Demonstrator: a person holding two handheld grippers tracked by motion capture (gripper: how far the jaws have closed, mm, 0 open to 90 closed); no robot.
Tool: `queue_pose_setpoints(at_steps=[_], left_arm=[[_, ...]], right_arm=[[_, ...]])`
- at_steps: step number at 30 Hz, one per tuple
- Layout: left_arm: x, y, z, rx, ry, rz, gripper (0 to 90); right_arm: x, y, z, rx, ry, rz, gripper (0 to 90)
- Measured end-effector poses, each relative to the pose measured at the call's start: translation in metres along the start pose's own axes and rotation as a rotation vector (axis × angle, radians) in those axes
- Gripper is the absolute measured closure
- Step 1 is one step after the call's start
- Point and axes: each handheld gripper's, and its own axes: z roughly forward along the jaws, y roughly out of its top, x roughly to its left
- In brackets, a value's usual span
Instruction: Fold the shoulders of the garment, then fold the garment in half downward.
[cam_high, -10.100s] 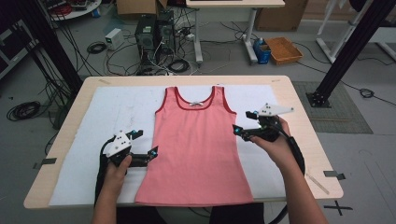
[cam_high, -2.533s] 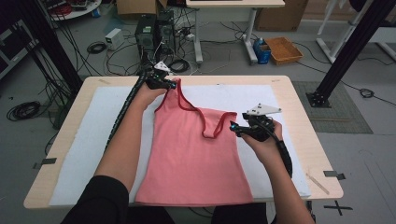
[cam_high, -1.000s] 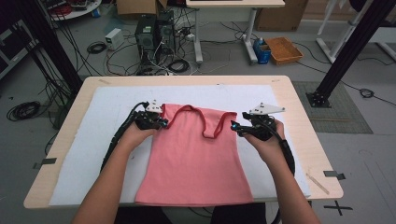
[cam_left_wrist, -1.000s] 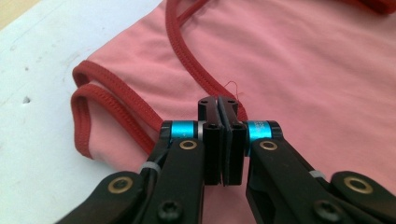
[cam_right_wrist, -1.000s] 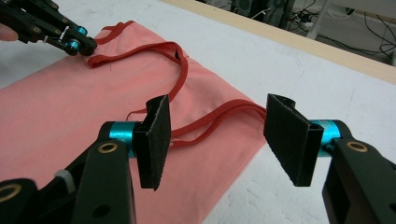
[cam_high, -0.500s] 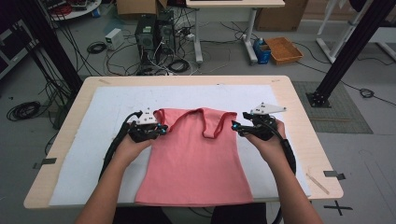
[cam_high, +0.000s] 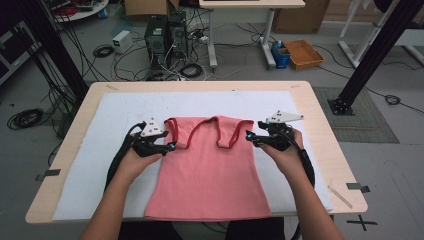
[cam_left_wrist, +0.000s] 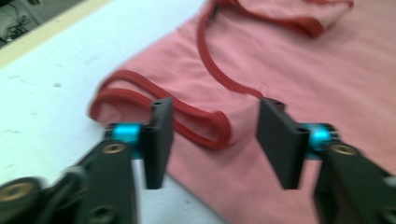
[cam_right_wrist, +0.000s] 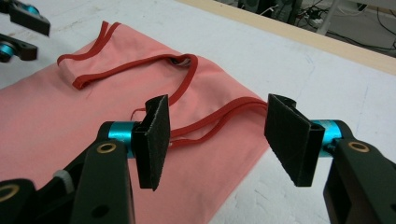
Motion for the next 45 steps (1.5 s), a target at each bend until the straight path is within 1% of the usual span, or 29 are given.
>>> queue_pose_setpoints(at_steps=[2,3,4,5,6,7,8,9,10,12,14,17,20,24,25,28,29,32,35,37,39,40,42,43,45], left_arm=[[0.005,0.001,-0.010,-0.034,0.015,-0.024,40.7],[0.008,0.001,-0.015,-0.057,0.018,-0.047,37.2],[0.011,0.001,-0.021,-0.076,0.015,-0.057,34.3],[0.014,0.001,-0.027,-0.109,0.008,-0.078,33.2],[0.016,0.001,-0.031,-0.129,0.000,-0.095,31.2],[0.018,0.001,-0.035,-0.149,-0.018,-0.118,29.4],[0.020,0.002,-0.038,-0.167,-0.042,-0.131,27.8],[0.020,0.003,-0.041,-0.187,-0.063,-0.140,27.7],[0.019,0.004,-0.044,-0.196,-0.076,-0.133,27.7],[0.017,0.008,-0.047,-0.208,-0.092,-0.115,27.7],[0.014,0.011,-0.049,-0.220,-0.107,-0.117,27.7],[0.012,0.011,-0.047,-0.211,-0.118,-0.112,27.7],[0.014,0.010,-0.045,-0.214,-0.105,-0.123,27.7],[0.017,0.007,-0.044,-0.211,-0.093,-0.158,27.7],[0.017,0.006,-0.044,-0.212,-0.097,-0.165,27.6],[0.018,0.003,-0.044,-0.219,-0.107,-0.178,27.7],[0.019,0.002,-0.044,-0.219,-0.107,-0.176,27.7],[0.022,0.003,-0.044,-0.215,-0.095,-0.179,27.7],[0.026,0.005,-0.044,-0.186,-0.070,-0.176,27.7],[0.030,0.007,-0.044,-0.184,-0.067,-0.187,27.7],[0.038,0.008,-0.041,-0.172,-0.063,-0.199,27.7],[0.043,0.008,-0.038,-0.166,-0.060,-0.206,27.7],[0.053,0.008,-0.030,-0.154,-0.064,-0.232,27.7],[0.058,0.007,-0.025,-0.139,-0.067,-0.236,27.7],[0.068,0.009,-0.014,-0.104,-0.058,-0.229,27.7]], right_arm=[[-0.002,-0.001,-0.002,-0.008,-0.005,0.007,40.7],[-0.003,-0.001,-0.004,-0.009,-0.004,0.013,40.4],[-0.005,-0.002,-0.005,-0.010,-0.004,0.016,40.0],[-0.007,-0.003,-0.007,-0.013,-0.004,0.018,39.3],[-0.009,-0.004,-0.010,-0.017,-0.003,0.019,38.5],[-0.010,-0.005,-0.011,-0.022,0.003,0.017,38.3],[-0.011,-0.005,-0.013,-0.029,0.004,0.015,38.0],[-0.012,-0.005,-0.014,-0.033,0.008,0.015,37.3],[-0.013,-0.006,-0.016,-0.036,0.008,0.016,37.0],[-0.014,-0.006,-0.017,-0.033,0.003,0.021,37.0],[-0.015,-0.006,-0.018,-0.035,0.001,0.034,36.0],[-0.015,-0.005,-0.020,-0.041,-0.003,0.047,34.6],[-0.014,-0.004,-0.021,-0.048,-0.002,0.046,33.9],[-0.016,-0.005,-0.019,-0.036,0.000,0.060,32.1],[-0.016,-0.005,-0.019,-0.034,-0.001,0.061,32.1],[-0.017,-0.005,-0.018,-0.035,0.009,0.062,31.6],[-0.017,-0.004,-0.018,-0.033,0.011,0.060,31.6],[-0.020,-0.004,-0.016,-0.031,0.012,0.061,31.3],[-0.022,-0.004,-0.016,-0.032,0.010,0.067,31.3],[-0.024,-0.004,-0.015,-0.027,0.006,0.071,31.3],[-0.028,-0.004,-0.014,-0.025,-0.003,0.079,31.3],[-0.030,-0.004,-0.013,-0.024,-0.010,0.091,31.3],[-0.035,-0.004,-0.009,-0.023,-0.016,0.107,31.6],[-0.037,-0.004,-0.006,-0.017,-0.023,0.112,31.7],[-0.042,-0.004,0.001,-0.005,-0.027,0.118,32.2]])
